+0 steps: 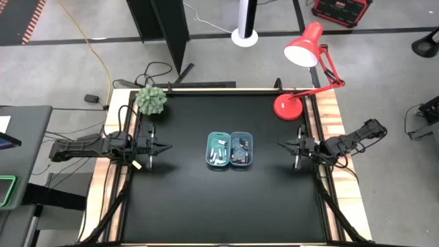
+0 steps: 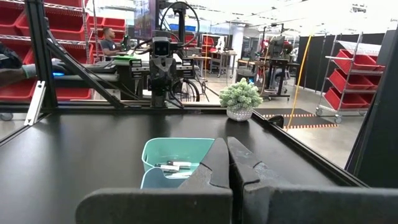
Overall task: Sort batteries
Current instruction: Return to Home Position
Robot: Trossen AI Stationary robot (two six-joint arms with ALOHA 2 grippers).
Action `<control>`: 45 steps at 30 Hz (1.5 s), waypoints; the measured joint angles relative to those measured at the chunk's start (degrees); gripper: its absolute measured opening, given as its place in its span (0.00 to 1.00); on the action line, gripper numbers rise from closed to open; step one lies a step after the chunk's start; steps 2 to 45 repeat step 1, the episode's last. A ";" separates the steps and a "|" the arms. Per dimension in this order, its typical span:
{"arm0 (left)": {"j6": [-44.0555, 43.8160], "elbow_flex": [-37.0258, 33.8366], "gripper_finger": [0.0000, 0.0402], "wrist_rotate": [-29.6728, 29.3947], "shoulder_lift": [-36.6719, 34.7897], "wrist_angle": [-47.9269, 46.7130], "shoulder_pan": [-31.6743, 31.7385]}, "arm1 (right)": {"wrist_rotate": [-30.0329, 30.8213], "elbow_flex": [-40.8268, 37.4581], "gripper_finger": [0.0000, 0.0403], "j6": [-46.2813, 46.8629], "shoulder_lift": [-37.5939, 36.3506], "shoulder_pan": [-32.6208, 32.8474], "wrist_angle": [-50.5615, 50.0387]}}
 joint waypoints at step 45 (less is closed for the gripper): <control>0.00 0.00 0.01 0.01 0.00 0.01 0.00 | 0.00 0.00 0.00 0.00 0.00 0.00 -0.01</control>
